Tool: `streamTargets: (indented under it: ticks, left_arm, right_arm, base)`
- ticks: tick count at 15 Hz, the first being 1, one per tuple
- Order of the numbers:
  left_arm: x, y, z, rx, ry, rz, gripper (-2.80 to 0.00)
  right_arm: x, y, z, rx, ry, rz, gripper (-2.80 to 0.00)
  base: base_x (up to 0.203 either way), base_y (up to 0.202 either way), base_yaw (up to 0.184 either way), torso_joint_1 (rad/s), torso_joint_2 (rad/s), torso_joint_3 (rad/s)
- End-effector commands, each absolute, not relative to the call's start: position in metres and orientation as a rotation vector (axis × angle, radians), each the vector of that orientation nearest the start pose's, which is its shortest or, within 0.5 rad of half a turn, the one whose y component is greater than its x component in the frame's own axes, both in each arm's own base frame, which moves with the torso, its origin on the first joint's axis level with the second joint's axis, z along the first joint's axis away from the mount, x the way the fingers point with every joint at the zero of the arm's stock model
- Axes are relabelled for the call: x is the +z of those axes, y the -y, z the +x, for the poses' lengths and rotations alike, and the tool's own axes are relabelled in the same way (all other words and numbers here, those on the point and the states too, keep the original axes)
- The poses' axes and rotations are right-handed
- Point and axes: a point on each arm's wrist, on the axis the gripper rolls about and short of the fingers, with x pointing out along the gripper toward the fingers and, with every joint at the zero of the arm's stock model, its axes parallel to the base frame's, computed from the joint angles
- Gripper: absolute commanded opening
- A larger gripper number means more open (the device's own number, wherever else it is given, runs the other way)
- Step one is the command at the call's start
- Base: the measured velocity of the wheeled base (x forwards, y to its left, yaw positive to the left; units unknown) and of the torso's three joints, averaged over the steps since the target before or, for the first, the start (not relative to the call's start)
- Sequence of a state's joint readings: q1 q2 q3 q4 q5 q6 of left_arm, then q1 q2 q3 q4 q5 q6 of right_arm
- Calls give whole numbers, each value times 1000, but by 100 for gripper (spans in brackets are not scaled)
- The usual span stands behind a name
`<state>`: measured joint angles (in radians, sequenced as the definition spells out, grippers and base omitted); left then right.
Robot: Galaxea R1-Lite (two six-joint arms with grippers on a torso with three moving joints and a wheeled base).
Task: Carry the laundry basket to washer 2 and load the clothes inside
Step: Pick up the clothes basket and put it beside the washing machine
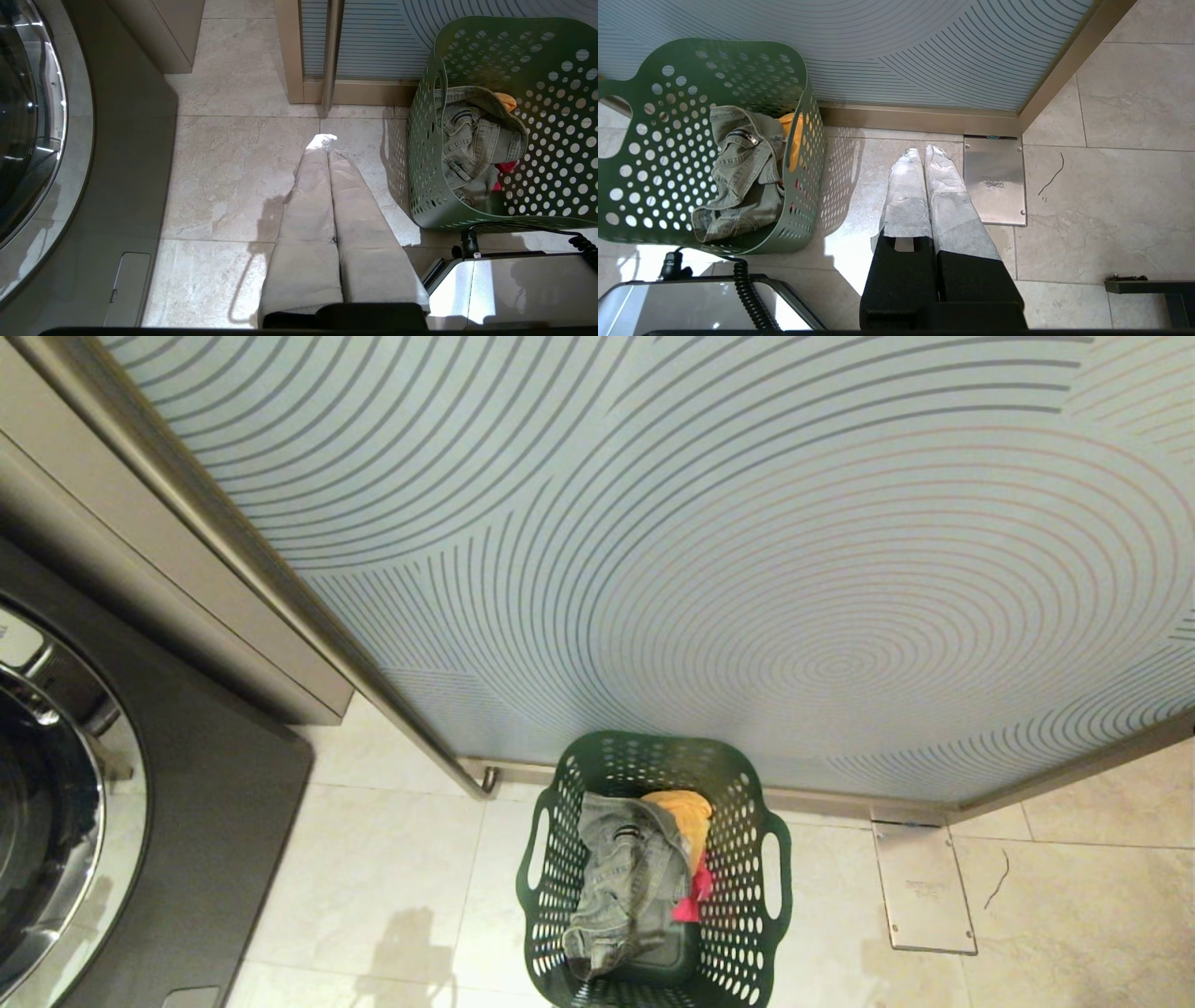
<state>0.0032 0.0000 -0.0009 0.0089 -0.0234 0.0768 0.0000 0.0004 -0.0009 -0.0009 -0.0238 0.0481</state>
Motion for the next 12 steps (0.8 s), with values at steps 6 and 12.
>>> streamTargets:
  ticks: [6,12]
  left_arm:
    - [75,1,-23,-25,-10,89,-280]
    - [115,1,-29,-16,13,87,-280]
  right_arm:
    - [76,0,-23,-22,1,31,-280]
    - [177,0,-32,-22,41,20,-280]
  base:
    - [0,0,0,0,0,0]
    - [0,0,0,0,0,0]
